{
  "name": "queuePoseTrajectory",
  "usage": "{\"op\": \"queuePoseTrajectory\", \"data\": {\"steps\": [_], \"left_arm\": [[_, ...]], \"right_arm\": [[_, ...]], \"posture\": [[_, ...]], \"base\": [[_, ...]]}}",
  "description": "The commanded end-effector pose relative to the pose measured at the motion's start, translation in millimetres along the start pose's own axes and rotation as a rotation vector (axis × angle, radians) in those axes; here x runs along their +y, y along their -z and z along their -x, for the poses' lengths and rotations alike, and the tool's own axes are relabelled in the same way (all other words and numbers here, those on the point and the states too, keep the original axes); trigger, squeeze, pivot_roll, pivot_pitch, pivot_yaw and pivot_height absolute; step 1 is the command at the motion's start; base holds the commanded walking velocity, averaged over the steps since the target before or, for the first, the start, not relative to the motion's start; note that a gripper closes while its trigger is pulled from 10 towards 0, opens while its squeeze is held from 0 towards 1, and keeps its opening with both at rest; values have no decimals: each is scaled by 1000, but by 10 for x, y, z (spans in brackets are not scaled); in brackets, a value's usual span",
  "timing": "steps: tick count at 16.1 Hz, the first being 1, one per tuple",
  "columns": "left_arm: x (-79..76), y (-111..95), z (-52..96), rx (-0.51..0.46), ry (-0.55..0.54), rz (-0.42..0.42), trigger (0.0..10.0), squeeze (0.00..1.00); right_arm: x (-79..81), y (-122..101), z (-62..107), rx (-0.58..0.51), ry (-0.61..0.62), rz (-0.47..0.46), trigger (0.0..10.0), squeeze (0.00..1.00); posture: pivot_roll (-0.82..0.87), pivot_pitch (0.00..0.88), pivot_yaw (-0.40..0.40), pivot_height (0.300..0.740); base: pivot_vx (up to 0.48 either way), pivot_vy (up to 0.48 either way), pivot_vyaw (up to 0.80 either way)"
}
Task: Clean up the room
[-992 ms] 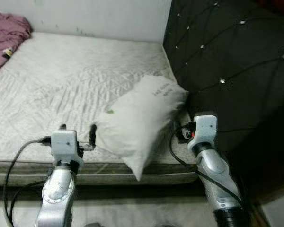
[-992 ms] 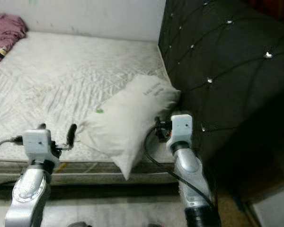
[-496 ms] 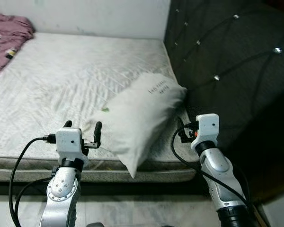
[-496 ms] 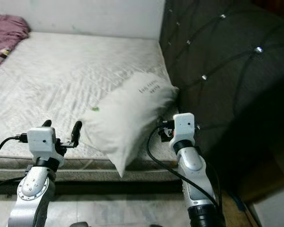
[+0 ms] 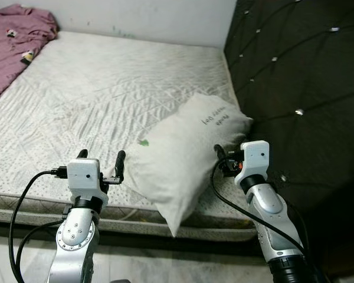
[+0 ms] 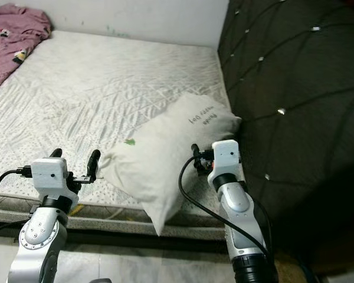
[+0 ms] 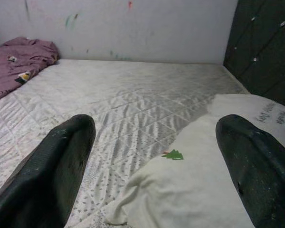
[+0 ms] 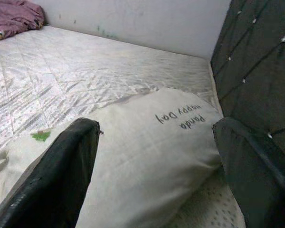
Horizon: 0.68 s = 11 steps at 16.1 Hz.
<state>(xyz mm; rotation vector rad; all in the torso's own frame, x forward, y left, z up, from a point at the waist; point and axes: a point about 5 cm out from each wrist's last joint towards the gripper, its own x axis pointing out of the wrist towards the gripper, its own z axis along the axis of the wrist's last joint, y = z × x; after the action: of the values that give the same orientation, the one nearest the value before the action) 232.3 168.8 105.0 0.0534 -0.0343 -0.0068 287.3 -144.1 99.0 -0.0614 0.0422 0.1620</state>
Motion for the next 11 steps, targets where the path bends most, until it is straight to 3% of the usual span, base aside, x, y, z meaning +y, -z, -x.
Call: {"op": "queuePoseTrajectory", "data": {"steps": [1,6,11], "left_arm": [[-27,-1,-15,1,16,3,10000,0],[-32,15,-3,10,20,5,10000,0],[6,93,27,60,-31,-2,10000,0]], "right_arm": [[-47,0,11,-4,14,3,10000,0],[-41,9,16,-2,9,2,10000,0],[-24,58,15,14,2,-2,10000,0]], "posture": [[-2,36,-62,740],[4,34,-63,740],[20,26,-58,740]], "base": [[364,0,0],[374,0,0],[0,0,0]]}}
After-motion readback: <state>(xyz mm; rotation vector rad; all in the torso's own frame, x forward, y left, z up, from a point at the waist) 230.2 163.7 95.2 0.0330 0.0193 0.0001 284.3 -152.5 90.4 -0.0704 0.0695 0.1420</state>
